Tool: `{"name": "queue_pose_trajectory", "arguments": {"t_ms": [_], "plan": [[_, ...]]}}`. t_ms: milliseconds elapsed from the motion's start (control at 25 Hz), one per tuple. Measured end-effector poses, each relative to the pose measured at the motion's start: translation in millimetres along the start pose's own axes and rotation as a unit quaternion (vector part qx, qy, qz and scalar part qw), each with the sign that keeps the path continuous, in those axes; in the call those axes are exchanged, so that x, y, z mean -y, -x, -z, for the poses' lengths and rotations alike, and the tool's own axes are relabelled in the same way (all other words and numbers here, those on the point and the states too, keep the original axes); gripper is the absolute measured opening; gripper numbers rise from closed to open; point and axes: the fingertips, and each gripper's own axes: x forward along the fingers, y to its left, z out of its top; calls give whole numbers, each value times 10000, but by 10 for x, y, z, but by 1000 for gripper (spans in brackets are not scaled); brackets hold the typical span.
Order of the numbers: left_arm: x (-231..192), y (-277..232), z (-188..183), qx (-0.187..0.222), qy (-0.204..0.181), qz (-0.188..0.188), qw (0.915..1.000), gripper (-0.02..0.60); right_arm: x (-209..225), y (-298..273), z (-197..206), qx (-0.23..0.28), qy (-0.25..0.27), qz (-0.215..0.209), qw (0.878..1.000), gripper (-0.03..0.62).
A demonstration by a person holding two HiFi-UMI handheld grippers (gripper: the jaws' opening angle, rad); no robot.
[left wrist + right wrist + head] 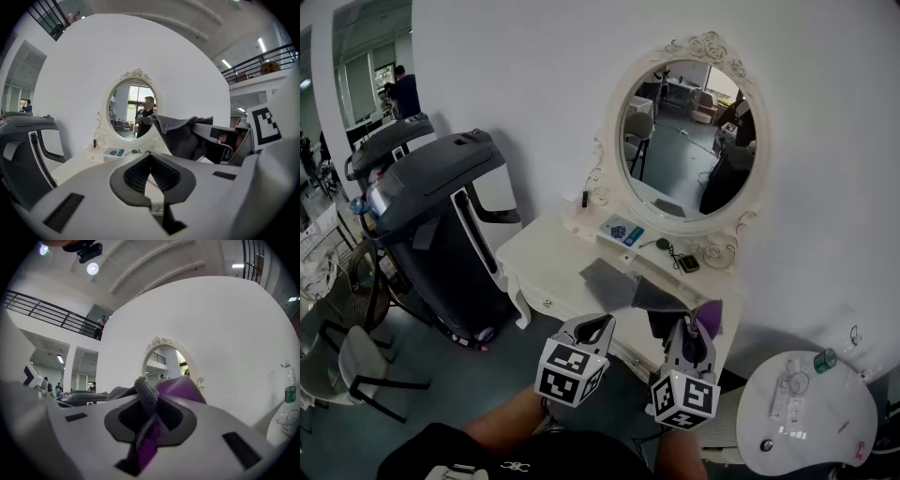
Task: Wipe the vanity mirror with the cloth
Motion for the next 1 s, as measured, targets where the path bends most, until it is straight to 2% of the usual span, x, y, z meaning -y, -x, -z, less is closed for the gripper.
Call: {"name": "queue_pose_trajectory", "arguments": {"t_ms": [400,1000], "plan": [[-98,43,36,6,4,36,10000,5,-213,-13,75,-28,49,-116,9999,48],[-855,372,204,-40,85,-69,9999,5,-1022,-205,256,-34,88,-257,9996,49]]}}
